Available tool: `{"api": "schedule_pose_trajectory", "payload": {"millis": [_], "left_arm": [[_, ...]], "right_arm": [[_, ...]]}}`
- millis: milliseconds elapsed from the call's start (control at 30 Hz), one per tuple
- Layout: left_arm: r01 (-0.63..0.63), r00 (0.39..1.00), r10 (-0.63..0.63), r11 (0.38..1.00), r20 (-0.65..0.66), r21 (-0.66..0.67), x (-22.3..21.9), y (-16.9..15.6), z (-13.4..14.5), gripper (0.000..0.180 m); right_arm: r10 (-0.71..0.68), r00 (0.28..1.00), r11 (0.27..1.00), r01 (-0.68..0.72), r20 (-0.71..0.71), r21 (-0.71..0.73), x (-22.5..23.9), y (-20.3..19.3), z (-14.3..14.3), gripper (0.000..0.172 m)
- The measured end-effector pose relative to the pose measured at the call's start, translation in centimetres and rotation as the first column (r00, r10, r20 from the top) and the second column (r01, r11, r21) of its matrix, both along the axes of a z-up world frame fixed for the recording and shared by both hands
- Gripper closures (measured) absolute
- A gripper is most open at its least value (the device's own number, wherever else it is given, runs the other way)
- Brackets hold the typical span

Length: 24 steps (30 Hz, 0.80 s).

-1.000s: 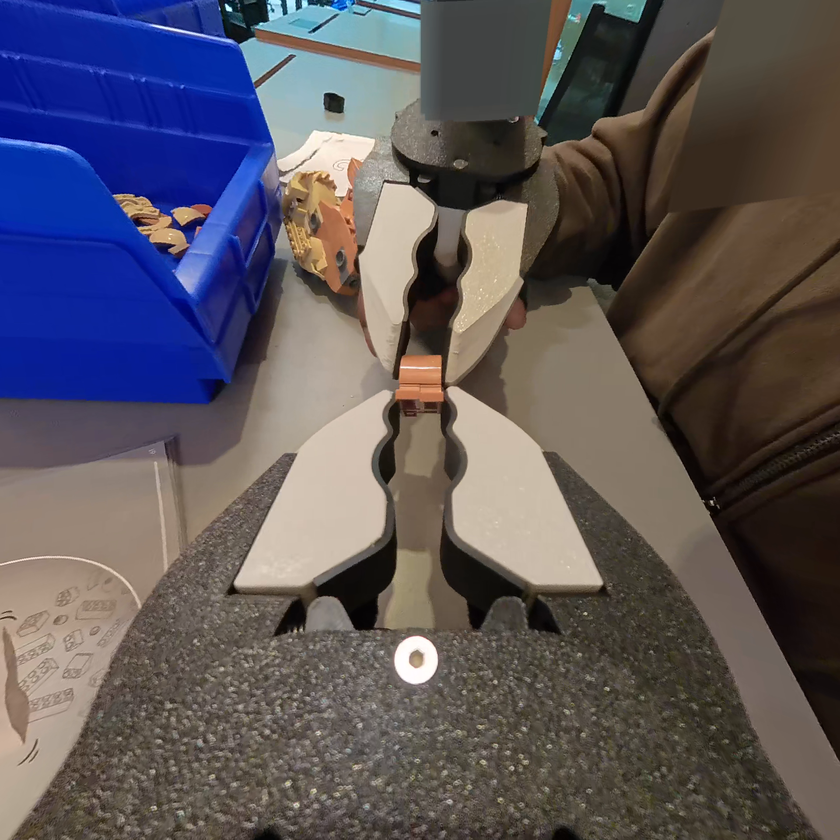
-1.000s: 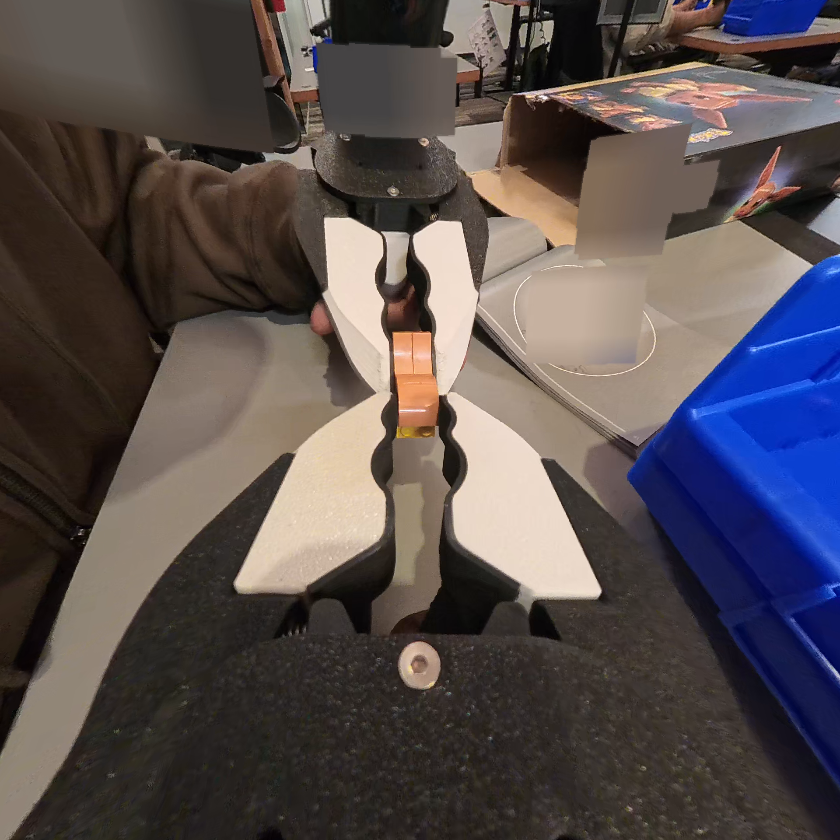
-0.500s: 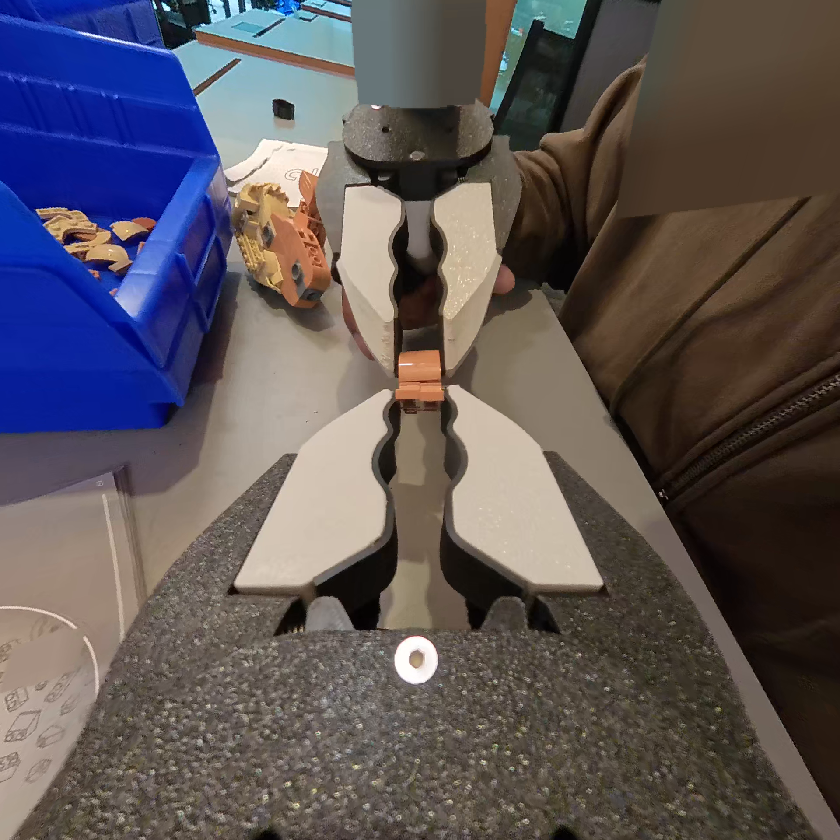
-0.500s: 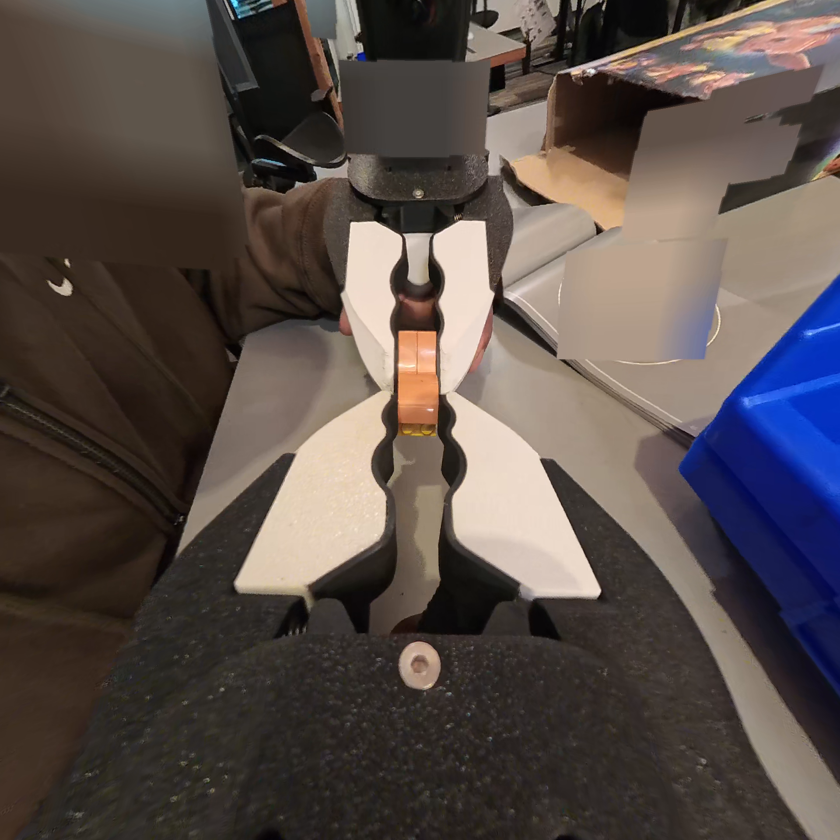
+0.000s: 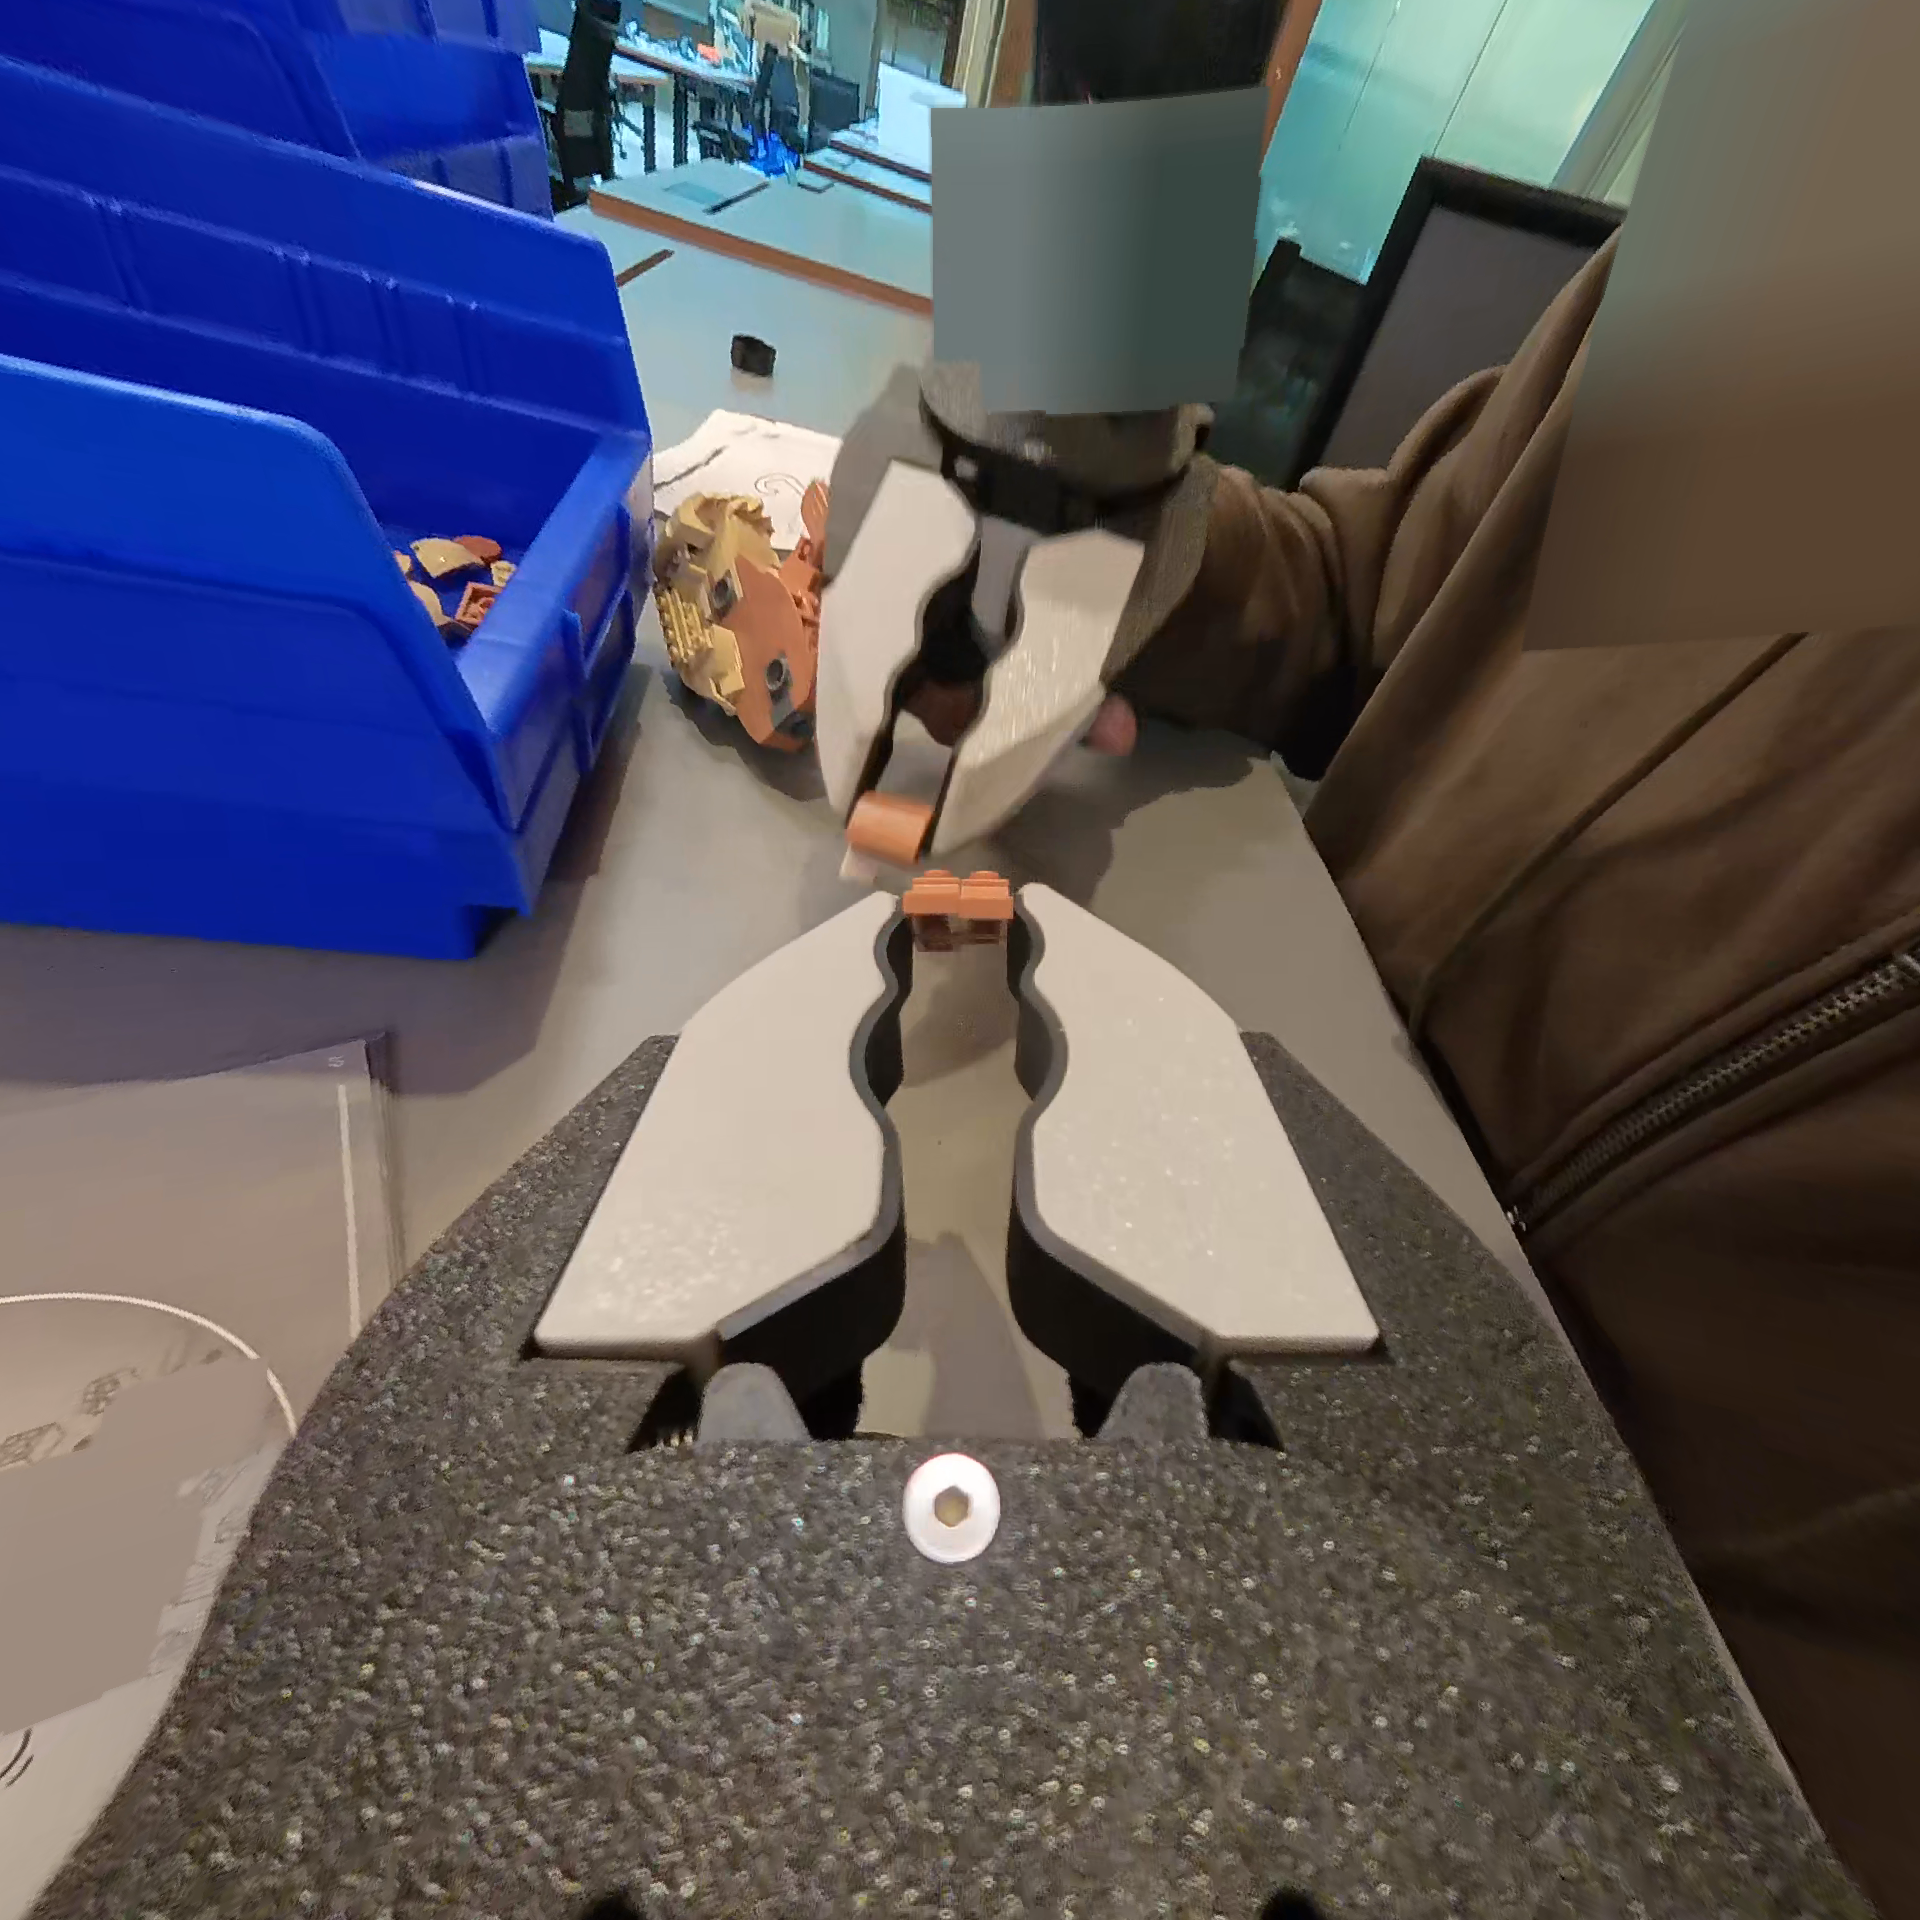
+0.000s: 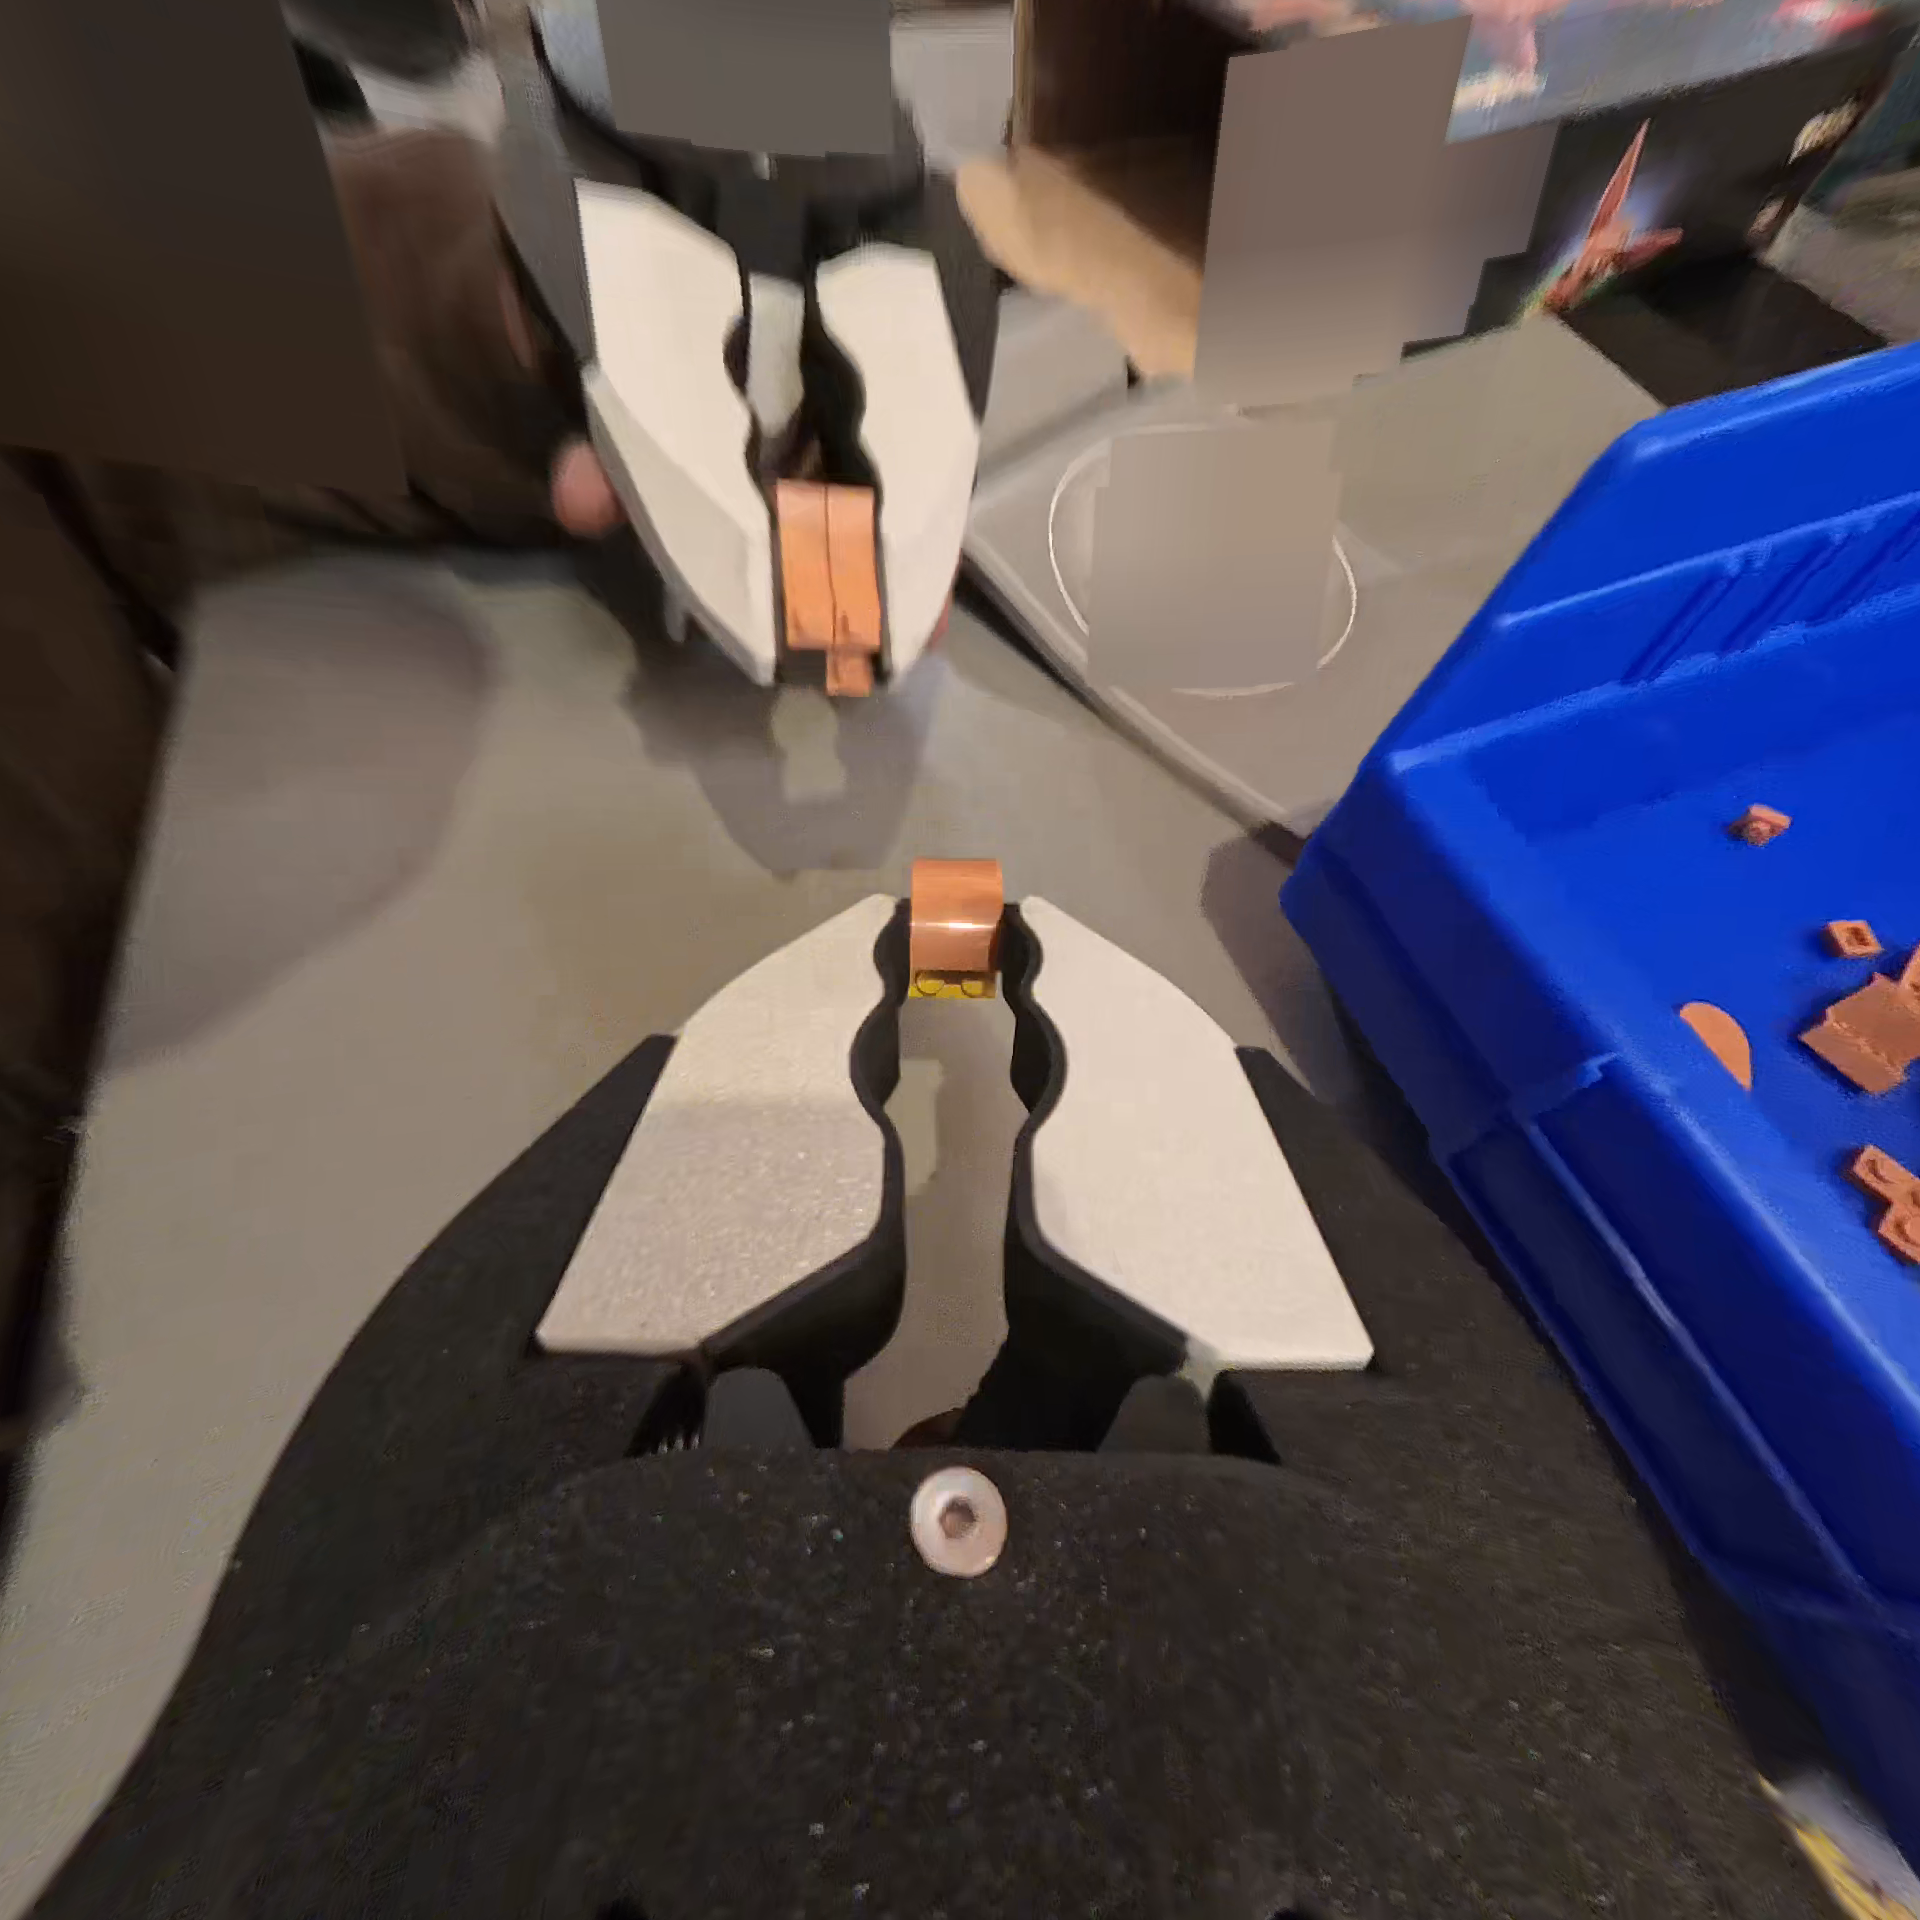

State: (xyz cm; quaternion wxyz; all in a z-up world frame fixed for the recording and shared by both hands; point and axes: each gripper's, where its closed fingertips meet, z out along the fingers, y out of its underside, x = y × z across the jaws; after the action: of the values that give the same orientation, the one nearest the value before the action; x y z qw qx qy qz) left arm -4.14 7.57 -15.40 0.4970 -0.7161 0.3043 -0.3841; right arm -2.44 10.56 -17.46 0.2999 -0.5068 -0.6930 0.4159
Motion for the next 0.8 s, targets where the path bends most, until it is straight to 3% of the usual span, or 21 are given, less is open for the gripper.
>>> {"api": "schedule_pose_trajectory", "payload": {"millis": [133,267,433,567,700,800], "left_arm": [[-0.030,0.999,0.030,0.999,-0.011,0.009,0.5,0.4,-0.1,0.163],[-0.108,0.981,0.117,0.992,-0.154,0.064,0.6,1.3,-1.3,0.163],[-0.195,0.910,0.260,0.956,-0.323,0.221,-0.2,2.5,-2.0,0.163],[-0.183,0.842,0.356,0.895,-0.404,0.407,-0.2,2.8,-1.4,0.163],[-0.145,0.853,0.371,0.844,-0.368,0.516,0.6,2.4,-0.3,0.163],[-0.199,0.944,0.283,0.899,-0.170,0.390,1.1,2.2,0.8,0.163]], "right_arm": [[0.000,0.989,0.995,-0.016,0.145,0.103,0.2,-0.5,-3.2,0.155],[-0.006,0.975,0.994,-0.019,0.220,0.110,0.4,-0.5,-4.9,0.146],[0.000,0.989,1.000,0.004,0.147,-0.025,-0.1,-0.8,-2.8,0.142],[-0.012,0.998,0.983,0.023,0.060,-0.185,-0.6,-0.8,-0.5,0.138],[-0.005,1.000,0.972,0.007,0.010,-0.235,-0.7,-1.0,0.6,0.138],[-0.009,1.000,0.977,0.009,0.001,-0.213,-0.7,-1.0,0.6,0.138]]}}
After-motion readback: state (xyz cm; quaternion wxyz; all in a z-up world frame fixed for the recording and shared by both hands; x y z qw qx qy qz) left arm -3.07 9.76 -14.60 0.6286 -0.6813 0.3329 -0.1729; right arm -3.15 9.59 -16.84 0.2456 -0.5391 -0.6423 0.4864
